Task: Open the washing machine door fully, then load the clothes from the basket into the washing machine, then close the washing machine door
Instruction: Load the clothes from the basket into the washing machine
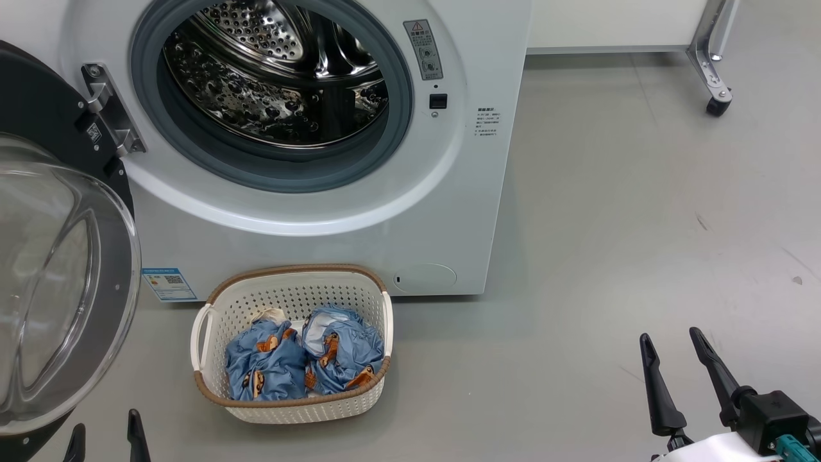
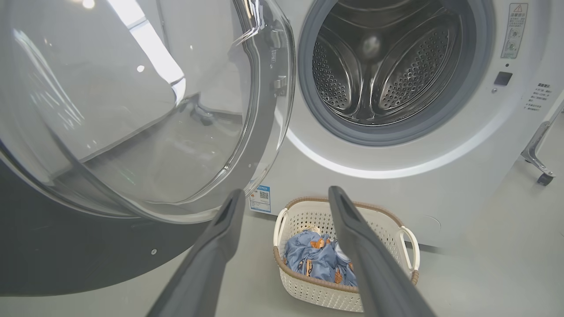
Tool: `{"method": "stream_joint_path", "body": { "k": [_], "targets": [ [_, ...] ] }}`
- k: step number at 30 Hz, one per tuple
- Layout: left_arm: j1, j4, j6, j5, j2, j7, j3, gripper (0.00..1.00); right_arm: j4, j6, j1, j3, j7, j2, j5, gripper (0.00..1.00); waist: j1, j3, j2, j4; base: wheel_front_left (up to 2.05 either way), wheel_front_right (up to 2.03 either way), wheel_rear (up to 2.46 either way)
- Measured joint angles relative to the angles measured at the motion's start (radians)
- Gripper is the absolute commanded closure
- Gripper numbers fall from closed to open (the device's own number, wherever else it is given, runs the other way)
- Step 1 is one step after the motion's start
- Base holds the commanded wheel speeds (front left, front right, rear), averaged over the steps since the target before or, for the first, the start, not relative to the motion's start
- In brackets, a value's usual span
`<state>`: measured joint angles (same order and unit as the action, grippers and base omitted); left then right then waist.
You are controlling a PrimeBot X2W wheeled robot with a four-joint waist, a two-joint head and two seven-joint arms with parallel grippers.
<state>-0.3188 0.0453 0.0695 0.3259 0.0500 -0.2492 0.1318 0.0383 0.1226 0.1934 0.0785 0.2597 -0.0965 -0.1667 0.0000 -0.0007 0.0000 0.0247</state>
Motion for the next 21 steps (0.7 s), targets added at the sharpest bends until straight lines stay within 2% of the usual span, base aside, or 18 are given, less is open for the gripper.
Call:
{"method": "stream_joint_path", "body": {
  "k": [10,21],
  "targets": [
    [-0.009,0.003,-0.001,0.000,0.000,0.000,0.000,0.00,0.000,0.000,0.000,0.000,0.000,0.000,0.000,0.00,0.0000,0.004,0.0000,-0.008,0.37,-0.37,0.00],
    [-0.009,0.000,-0.005,0.000,-0.001,0.000,0.012,0.00,0.000,0.000,0.000,-0.005,0.000,0.001,-0.002,0.00,0.0000,0.008,0.0000,-0.010,0.77,-0.77,0.00]
  ]
}}
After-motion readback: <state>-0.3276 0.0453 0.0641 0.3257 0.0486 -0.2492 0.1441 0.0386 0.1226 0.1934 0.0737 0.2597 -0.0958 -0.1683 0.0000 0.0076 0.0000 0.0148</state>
